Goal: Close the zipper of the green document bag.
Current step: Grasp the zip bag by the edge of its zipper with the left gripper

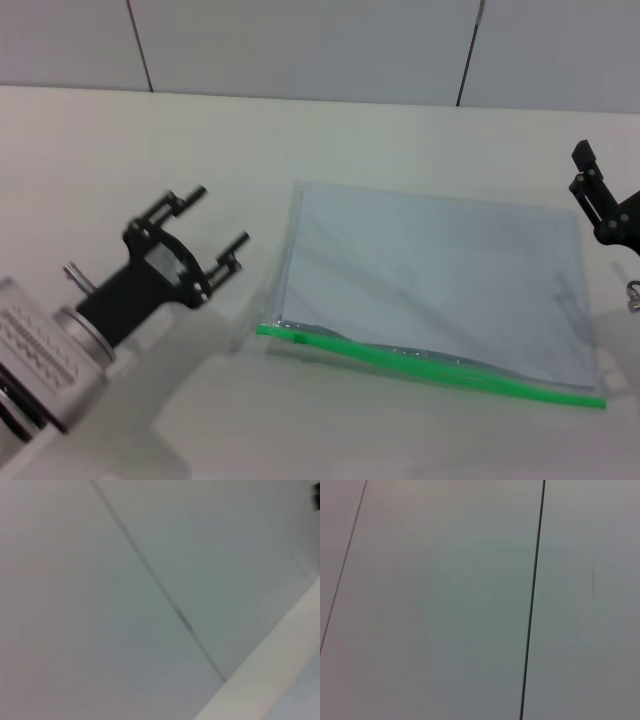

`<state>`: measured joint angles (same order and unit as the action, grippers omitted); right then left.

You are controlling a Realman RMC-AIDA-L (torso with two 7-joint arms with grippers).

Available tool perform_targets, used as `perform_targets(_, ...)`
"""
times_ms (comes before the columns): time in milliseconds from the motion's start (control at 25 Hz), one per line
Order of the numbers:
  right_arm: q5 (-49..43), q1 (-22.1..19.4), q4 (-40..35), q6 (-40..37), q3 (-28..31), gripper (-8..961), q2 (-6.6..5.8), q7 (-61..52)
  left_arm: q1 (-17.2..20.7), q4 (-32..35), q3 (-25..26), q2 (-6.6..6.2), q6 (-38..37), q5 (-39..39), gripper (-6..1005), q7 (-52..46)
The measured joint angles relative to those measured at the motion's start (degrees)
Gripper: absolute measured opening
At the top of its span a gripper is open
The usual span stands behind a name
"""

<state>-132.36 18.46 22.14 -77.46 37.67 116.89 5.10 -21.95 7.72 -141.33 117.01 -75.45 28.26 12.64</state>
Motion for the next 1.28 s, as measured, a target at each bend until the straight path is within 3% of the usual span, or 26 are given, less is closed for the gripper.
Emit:
perform_targets(600,0.0,0.0,-0.7,0.1,0.6,753,0.00,0.0,4.6,1.8,-0.1,-0.23,-4.3,-15.3,677,0.0)
perform_targets(1280,0.0,0.0,-0.7,-0.3,0.4,752,0.00,0.0,4.3,1.2,-0.1,-0.11,0.3,-19.6,677,2.1)
